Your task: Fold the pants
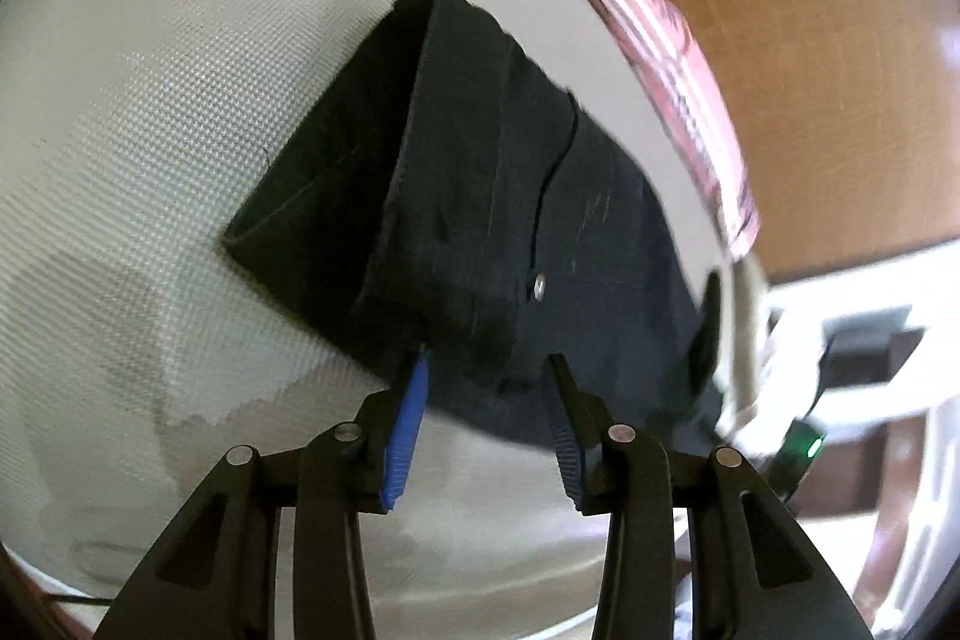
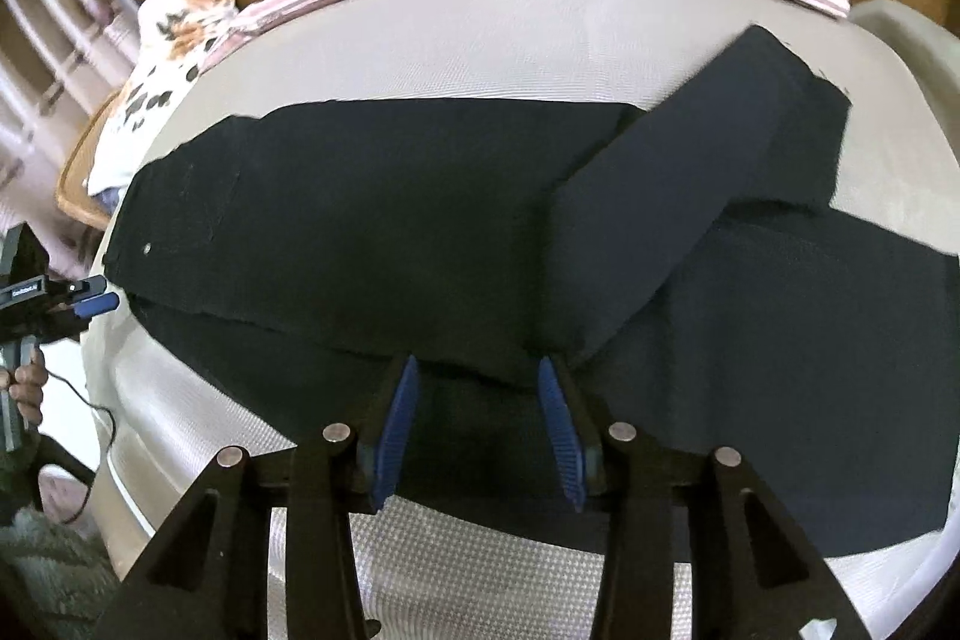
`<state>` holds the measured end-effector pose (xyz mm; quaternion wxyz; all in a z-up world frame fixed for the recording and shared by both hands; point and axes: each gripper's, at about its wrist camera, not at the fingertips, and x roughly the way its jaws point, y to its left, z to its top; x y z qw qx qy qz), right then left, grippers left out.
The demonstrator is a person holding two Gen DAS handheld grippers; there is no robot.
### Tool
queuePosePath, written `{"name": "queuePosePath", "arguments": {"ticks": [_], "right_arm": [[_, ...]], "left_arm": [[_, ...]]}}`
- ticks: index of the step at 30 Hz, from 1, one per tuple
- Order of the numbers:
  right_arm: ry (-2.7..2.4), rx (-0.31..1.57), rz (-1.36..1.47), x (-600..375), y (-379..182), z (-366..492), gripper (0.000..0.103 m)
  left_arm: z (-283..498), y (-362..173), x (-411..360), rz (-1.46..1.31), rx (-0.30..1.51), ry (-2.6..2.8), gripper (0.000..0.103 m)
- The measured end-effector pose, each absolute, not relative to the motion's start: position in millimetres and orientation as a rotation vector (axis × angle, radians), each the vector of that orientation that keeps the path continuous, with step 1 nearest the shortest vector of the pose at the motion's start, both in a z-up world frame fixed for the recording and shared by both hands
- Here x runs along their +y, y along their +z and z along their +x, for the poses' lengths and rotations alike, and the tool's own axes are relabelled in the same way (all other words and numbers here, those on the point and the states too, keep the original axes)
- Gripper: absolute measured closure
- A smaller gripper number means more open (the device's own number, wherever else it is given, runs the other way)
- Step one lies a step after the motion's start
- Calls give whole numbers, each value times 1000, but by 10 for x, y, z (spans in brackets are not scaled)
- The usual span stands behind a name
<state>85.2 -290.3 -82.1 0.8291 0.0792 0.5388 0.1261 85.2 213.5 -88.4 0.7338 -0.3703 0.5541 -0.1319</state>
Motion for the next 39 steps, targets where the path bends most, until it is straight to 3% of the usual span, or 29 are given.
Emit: {"name": "queuePosePath", "arguments": {"ticks": [8,12,26,27,29,30,39], "right_arm": [[206,1148,358,-3168,-961,844,63],[144,1139,422,-3307,-986,847,62],[51,1070,697,-3743,-1118,1298,63],[50,1064,726,-3771,-1134,1343,65],[58,1055,758,-3791,-1127,1390,91],[58,1048,757,-3799,-1097,1402,95],[-64,996,478,-3666,-517,1013,99]], "left_arm": [[938,-1027,2261,-909,1178,-189,63],[988,-949,2131,-809,1150,-155,80],[1052,-940,2134,-718,1151,-120,81],[1067,-942,2124,-717,1154,-120,81],[1079,-937,2119,-711,1159,-119,81],[1093,-930,2113,-707,1159,-119,81],[1196,-823,2124,-615,1183,-142,82]]}}
